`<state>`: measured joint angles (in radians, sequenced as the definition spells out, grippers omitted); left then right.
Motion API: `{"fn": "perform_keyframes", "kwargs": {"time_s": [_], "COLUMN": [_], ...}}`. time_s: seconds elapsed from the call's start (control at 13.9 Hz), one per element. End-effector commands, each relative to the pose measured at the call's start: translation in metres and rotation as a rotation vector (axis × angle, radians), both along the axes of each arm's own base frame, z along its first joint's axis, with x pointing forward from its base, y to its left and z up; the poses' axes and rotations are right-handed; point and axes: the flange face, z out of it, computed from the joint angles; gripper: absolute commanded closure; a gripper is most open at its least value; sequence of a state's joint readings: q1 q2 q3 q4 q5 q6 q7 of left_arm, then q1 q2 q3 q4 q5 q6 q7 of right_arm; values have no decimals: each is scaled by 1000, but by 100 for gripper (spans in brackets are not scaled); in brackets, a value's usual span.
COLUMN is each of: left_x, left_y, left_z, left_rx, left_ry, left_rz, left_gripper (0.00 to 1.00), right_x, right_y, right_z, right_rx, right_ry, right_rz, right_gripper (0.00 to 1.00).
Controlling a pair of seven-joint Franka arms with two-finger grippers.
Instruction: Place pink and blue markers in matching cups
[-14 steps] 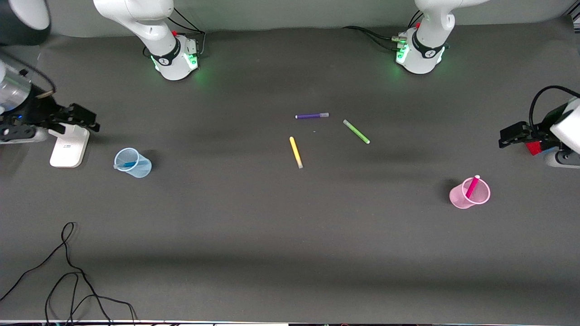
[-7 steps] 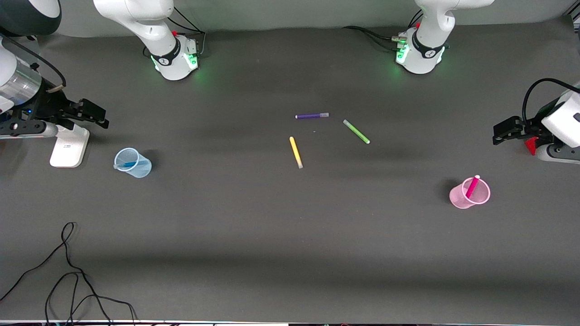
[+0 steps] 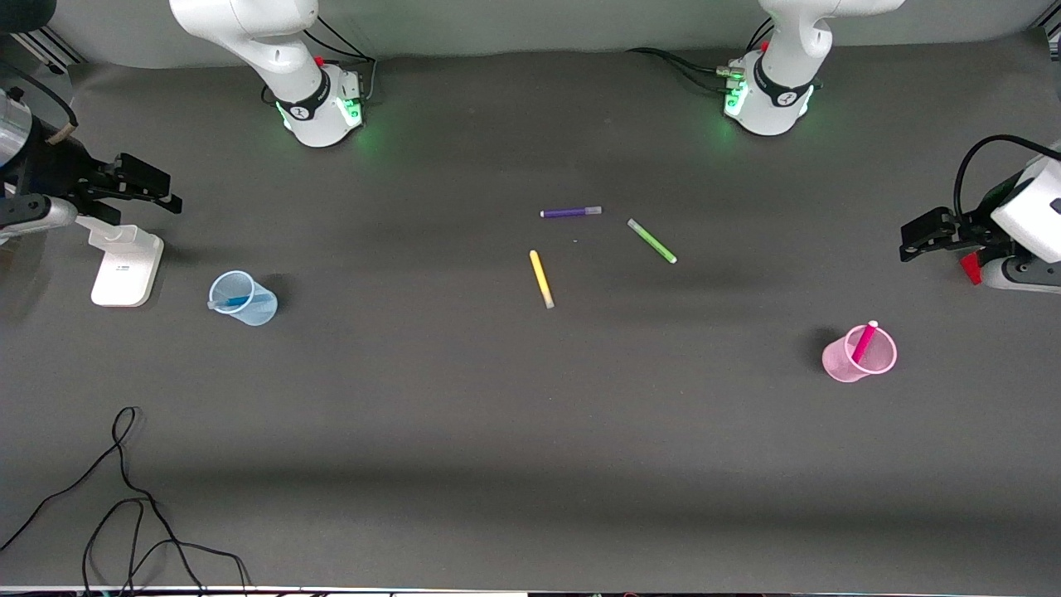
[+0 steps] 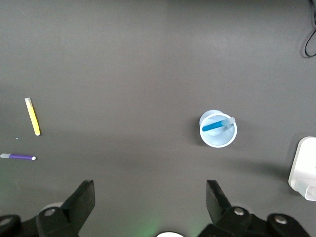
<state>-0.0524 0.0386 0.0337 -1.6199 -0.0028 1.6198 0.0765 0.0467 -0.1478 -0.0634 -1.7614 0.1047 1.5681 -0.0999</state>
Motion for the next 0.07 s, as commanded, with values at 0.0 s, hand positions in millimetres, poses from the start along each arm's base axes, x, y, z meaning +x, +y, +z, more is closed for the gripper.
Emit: {"fn": "perform_keyframes", "kwargs": {"time_s": [0.0], "left_x": [-11], "left_y": [-4], "left_z": [4], "left_rx": [-10], "left_ry": [-1], "left_rz": [18], "left_gripper": [0], "right_x": [7], "right_y": [3], "right_z": [3], "right_rx": [-20], "right_ry": [8], "right_rz": [27], "right_gripper": [0]}}
